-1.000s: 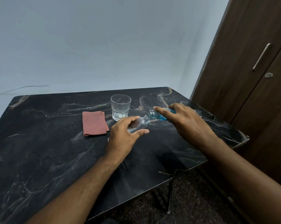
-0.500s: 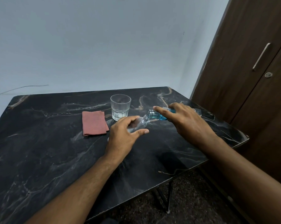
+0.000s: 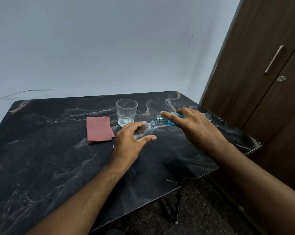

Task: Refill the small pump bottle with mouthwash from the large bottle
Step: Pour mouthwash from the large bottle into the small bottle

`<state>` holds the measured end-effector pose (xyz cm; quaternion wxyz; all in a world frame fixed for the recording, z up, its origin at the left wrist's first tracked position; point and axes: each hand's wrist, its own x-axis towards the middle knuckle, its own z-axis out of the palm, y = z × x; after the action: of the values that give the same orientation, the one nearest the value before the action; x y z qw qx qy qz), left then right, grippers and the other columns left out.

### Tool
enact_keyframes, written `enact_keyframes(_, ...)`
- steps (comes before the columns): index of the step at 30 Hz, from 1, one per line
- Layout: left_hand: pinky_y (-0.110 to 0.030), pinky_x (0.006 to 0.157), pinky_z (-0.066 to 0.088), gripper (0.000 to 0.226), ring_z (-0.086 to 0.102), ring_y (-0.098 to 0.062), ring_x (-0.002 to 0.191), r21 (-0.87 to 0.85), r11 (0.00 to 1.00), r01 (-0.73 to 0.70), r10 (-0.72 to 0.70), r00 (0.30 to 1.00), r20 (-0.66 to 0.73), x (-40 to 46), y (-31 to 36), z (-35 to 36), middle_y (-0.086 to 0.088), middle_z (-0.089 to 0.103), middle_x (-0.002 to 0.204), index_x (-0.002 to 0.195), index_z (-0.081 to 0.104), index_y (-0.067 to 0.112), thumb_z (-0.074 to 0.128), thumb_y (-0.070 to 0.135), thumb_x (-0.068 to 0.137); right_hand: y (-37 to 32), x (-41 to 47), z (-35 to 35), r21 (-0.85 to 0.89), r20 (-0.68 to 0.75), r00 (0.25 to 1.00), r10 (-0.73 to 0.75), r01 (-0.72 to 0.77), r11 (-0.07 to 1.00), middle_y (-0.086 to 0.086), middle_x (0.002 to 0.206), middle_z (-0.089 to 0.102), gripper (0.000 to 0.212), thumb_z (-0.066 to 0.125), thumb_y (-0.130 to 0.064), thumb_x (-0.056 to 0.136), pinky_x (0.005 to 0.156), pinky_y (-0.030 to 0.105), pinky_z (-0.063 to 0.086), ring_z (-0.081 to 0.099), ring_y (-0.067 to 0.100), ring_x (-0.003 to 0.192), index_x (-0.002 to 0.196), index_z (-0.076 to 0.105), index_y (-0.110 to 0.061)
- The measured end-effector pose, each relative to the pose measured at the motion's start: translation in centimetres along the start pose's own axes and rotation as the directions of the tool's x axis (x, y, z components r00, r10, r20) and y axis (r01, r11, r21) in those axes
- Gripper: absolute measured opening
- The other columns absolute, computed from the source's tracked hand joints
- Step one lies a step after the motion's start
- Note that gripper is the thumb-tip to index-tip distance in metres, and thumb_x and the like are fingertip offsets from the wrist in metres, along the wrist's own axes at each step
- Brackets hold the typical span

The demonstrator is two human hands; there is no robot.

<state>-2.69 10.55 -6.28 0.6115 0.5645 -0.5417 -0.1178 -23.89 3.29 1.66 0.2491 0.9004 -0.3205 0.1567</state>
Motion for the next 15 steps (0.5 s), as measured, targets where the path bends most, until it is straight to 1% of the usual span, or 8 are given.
enact_keyframes(5, -0.03, 0.088, 0.061, 0.055, 0.07, -0.006, 0.098, 0.007, 1.0, -0.007, 0.007, 1.0, 0.004, 0.04, -0.08, 0.01, 0.01, 0.072, 0.103, 0.115, 0.074, 0.025, 0.091, 0.036, 0.065, -0.06, 0.02, -0.08, 0.0, 0.005, 1.0, 0.002, -0.002, 1.0, 0.011, 0.122, 0.055, 0.094, 0.07, 0.007, 0.085, 0.078, 0.037, 0.05, 0.055, 0.025, 0.094, 0.156, 0.028, -0.039)
enact_keyframes(8, -0.03, 0.088, 0.061, 0.053, 0.069, -0.006, 0.098, 0.01, 1.0, -0.008, 0.008, 1.0, 0.003, 0.01, -0.09, -0.03, 0.011, 0.072, 0.102, 0.114, 0.074, 0.026, 0.091, 0.035, 0.065, -0.07, 0.07, -0.08, 0.007, 0.01, 1.0, -0.003, 0.003, 1.0, 0.011, 0.123, 0.055, 0.095, 0.071, 0.006, 0.085, 0.078, 0.037, 0.051, 0.055, 0.024, 0.095, 0.156, 0.028, -0.039)
enact_keyframes(15, -0.032, 0.088, 0.061, 0.053, 0.069, -0.007, 0.098, 0.005, 1.0, -0.01, 0.01, 1.0, 0.0, -0.02, -0.17, 0.02, 0.011, 0.072, 0.102, 0.114, 0.074, 0.027, 0.092, 0.035, 0.065, -0.21, 0.11, -0.41, 0.006, 0.008, 1.0, -0.006, 0.006, 1.0, 0.013, 0.122, 0.056, 0.092, 0.071, 0.008, 0.084, 0.078, 0.036, 0.05, 0.056, 0.025, 0.094, 0.155, 0.031, -0.036)
